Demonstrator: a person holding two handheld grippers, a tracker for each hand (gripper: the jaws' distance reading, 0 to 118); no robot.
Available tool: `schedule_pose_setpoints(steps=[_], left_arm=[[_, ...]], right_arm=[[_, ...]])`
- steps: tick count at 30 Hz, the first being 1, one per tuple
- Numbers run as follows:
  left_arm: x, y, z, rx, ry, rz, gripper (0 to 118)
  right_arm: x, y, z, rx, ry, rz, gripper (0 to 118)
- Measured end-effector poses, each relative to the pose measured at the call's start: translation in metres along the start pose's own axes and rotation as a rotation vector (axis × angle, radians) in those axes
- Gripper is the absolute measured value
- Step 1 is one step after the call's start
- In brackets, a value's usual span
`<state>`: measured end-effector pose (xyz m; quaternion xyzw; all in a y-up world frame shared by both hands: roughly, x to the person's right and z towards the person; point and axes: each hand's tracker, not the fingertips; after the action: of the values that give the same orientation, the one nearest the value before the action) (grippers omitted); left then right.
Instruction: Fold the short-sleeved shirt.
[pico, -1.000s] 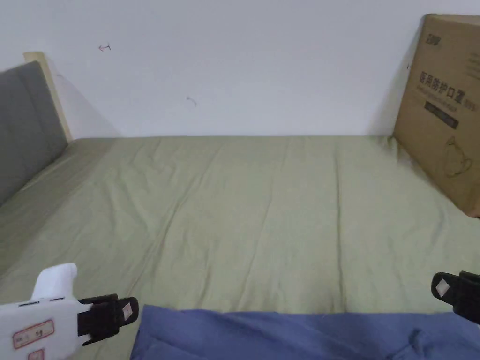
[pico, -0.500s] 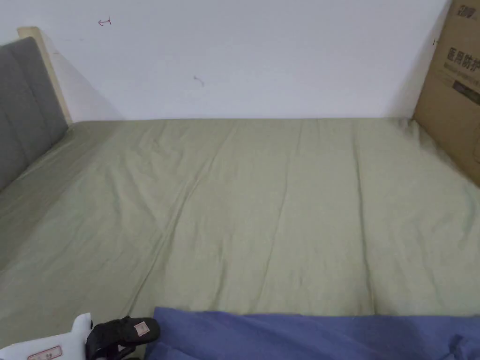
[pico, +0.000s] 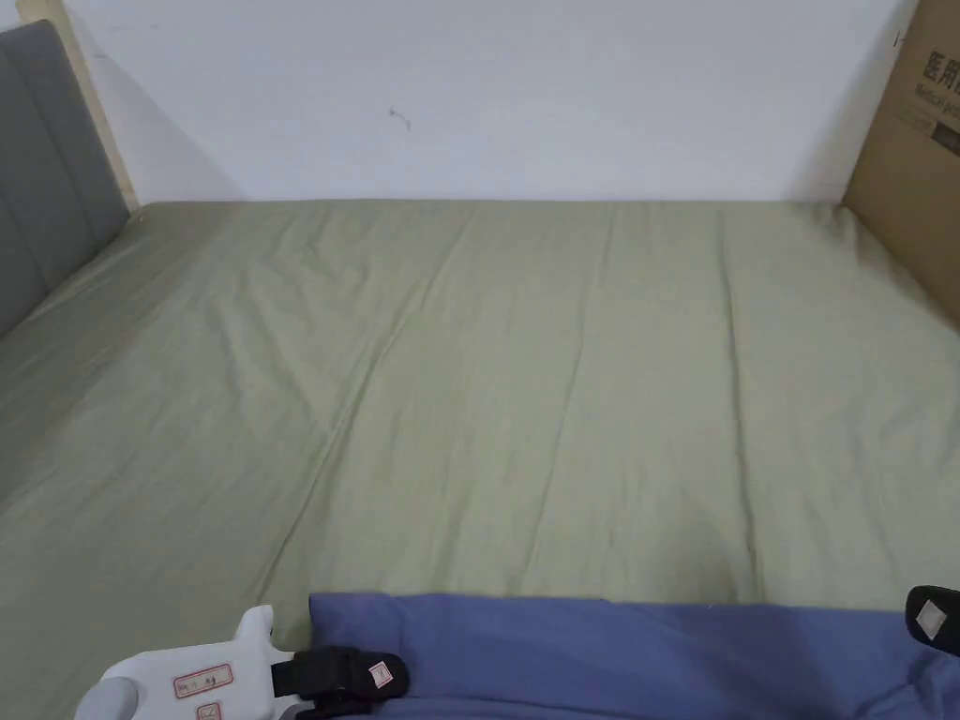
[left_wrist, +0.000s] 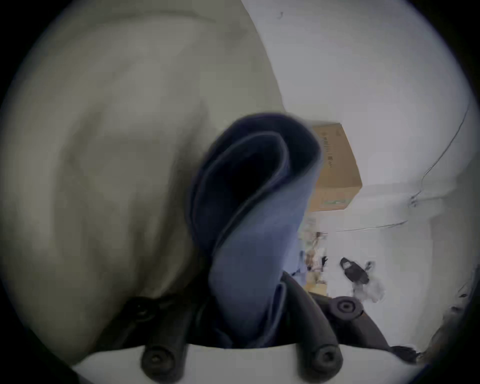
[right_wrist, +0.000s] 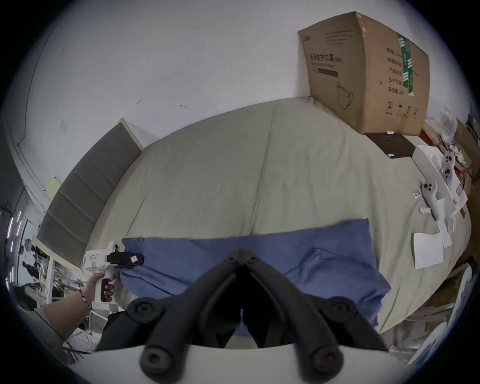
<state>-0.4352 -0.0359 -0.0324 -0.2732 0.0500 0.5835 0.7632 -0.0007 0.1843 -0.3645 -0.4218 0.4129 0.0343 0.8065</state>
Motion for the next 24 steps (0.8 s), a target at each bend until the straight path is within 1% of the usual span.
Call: schedule_pose_setpoints(steps=[2, 4, 5, 6, 7, 8, 9, 10, 12, 13, 14, 16, 18, 19, 20, 21, 24], left_arm=[[0.022, -0.002, 0.008, 0.022, 0.071, -0.056, 6], [0.048, -0.003, 0.023, 0.077, 0.105, -0.091, 6], [0.062, -0.003, 0.034, 0.099, 0.123, -0.134, 6], [0.081, -0.003, 0.045, 0.115, 0.176, -0.220, 6], [0.099, -0.002, 0.057, 0.127, 0.309, -0.381, 6], [0.112, -0.004, 0.068, 0.143, 0.411, -0.472, 6], [0.124, -0.005, 0.078, 0.155, 0.524, -0.533, 6], [0.129, -0.005, 0.084, 0.156, 0.628, -0.547, 6], [0.134, -0.004, 0.089, 0.151, 0.776, -0.530, 6], [0.138, -0.006, 0.087, 0.151, 0.806, -0.545, 6], [0.145, -0.008, 0.083, 0.147, 0.806, -0.557, 6], [0.161, -0.012, 0.066, 0.144, 0.755, -0.559, 6], [0.182, -0.021, 0.038, 0.111, 0.599, -0.548, 7], [0.193, -0.027, 0.018, 0.056, 0.508, -0.510, 7], [0.202, -0.030, -0.002, 0.003, 0.460, -0.489, 7], [0.210, -0.036, -0.024, -0.046, 0.431, -0.476, 7], [0.228, -0.053, -0.086, -0.163, 0.405, -0.530, 8]], right_arm=[[-0.002, 0.000, 0.002, -0.001, 0.021, 0.001, 0], [-0.003, 0.004, 0.004, 0.007, 0.033, 0.011, 0], [-0.003, 0.005, 0.007, 0.014, 0.037, 0.013, 0], [-0.002, 0.007, 0.009, 0.023, 0.042, 0.011, 0], [0.000, 0.009, 0.012, 0.038, 0.051, 0.002, 0], [0.002, 0.011, 0.014, 0.051, 0.058, -0.009, 0], [0.003, 0.010, 0.018, 0.062, 0.069, -0.021, 0], [0.006, 0.010, 0.019, 0.070, 0.077, -0.029, 0], [0.009, 0.008, 0.022, 0.084, 0.082, -0.033, 0], [0.010, 0.004, 0.024, 0.086, 0.080, -0.032, 0], [0.011, 0.002, 0.025, 0.087, 0.078, -0.030, 0], [0.015, -0.002, 0.027, 0.080, 0.078, -0.030, 0], [0.020, -0.007, 0.029, 0.074, 0.083, -0.039, 0], [0.022, -0.009, 0.030, 0.071, 0.084, -0.043, 0], [0.024, -0.010, 0.032, 0.070, 0.083, -0.047, 0], [0.026, -0.012, 0.034, 0.071, 0.081, -0.050, 0], [0.033, -0.012, 0.040, 0.085, 0.067, -0.057, 0]])
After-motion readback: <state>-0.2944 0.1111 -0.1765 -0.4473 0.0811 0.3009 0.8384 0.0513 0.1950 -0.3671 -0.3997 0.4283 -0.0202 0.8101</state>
